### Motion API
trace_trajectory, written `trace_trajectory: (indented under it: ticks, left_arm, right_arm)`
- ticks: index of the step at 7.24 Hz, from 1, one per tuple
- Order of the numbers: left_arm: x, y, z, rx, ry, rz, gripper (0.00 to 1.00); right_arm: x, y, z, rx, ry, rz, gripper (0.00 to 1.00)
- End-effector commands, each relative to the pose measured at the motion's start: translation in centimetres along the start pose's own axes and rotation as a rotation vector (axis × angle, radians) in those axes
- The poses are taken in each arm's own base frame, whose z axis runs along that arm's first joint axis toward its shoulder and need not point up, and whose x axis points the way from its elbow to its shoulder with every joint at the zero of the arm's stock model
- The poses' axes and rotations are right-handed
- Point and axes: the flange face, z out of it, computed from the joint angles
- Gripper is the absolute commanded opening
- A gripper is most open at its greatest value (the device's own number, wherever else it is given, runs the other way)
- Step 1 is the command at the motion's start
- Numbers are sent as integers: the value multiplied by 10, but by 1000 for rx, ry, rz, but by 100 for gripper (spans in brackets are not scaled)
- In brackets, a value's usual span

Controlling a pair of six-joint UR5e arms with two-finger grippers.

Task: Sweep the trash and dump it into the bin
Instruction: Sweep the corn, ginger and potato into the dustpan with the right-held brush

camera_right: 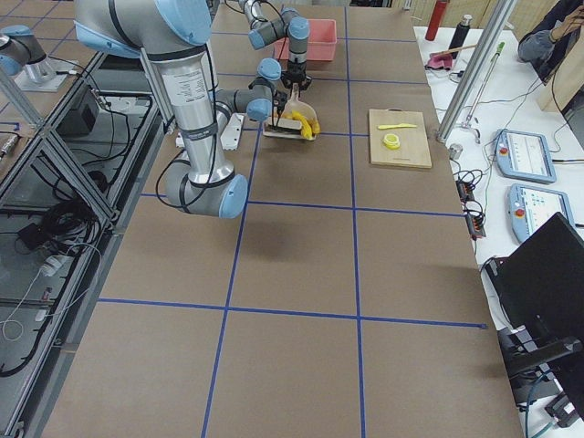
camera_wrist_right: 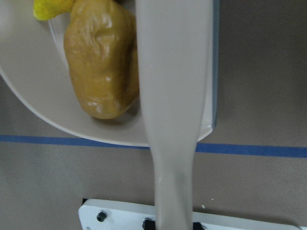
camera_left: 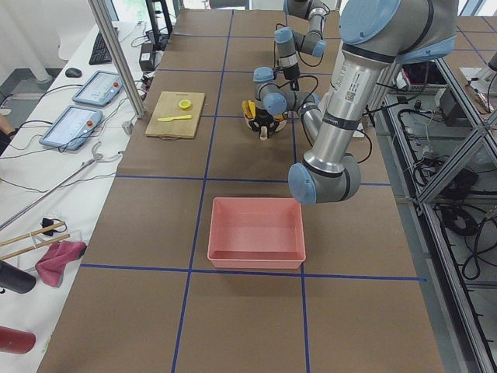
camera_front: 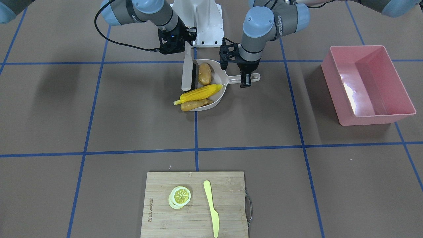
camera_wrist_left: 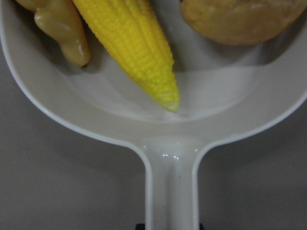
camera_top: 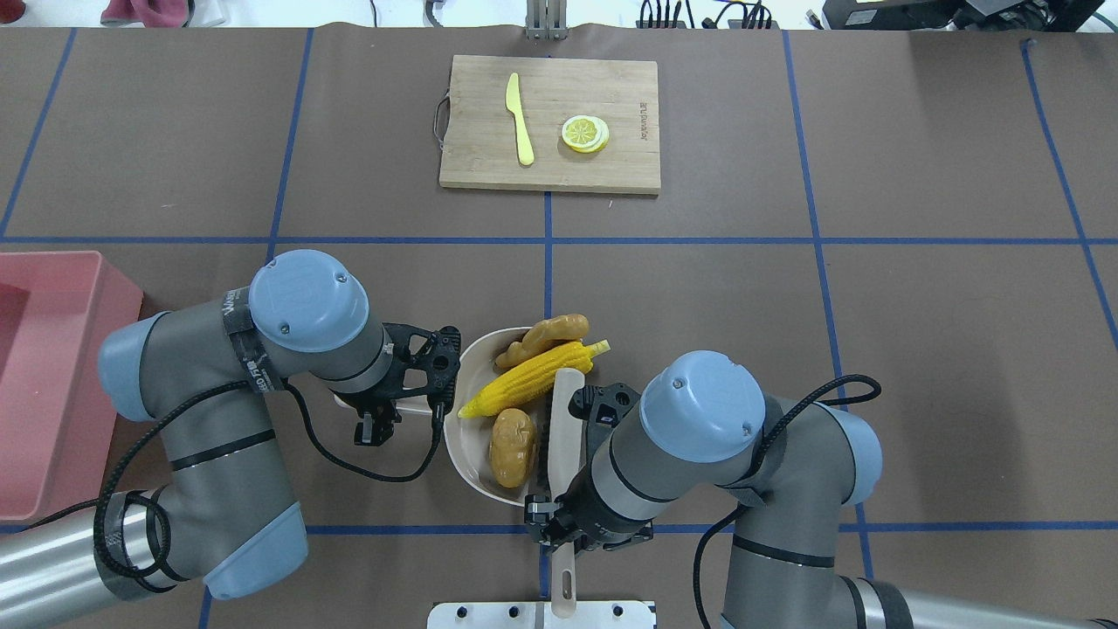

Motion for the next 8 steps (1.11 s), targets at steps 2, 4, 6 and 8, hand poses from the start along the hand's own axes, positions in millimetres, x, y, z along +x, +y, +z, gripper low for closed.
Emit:
trace_trajectory:
  ticks: [2, 4, 6, 8]
  left_arm:
    - [5, -3, 3, 0, 8, 8, 0]
    - [6, -3, 3, 2, 7, 9, 0]
    - [6, -2, 3, 2, 7, 10, 0]
    - [6, -3, 1, 10, 4, 13, 0]
  right_arm:
    - [-9, 5, -1, 0, -7, 22, 0]
    - [-4, 3, -12, 3, 5, 35, 0]
    - [-4, 10, -42, 11, 33, 60, 0]
    - [23, 6, -69, 36, 46, 70, 0]
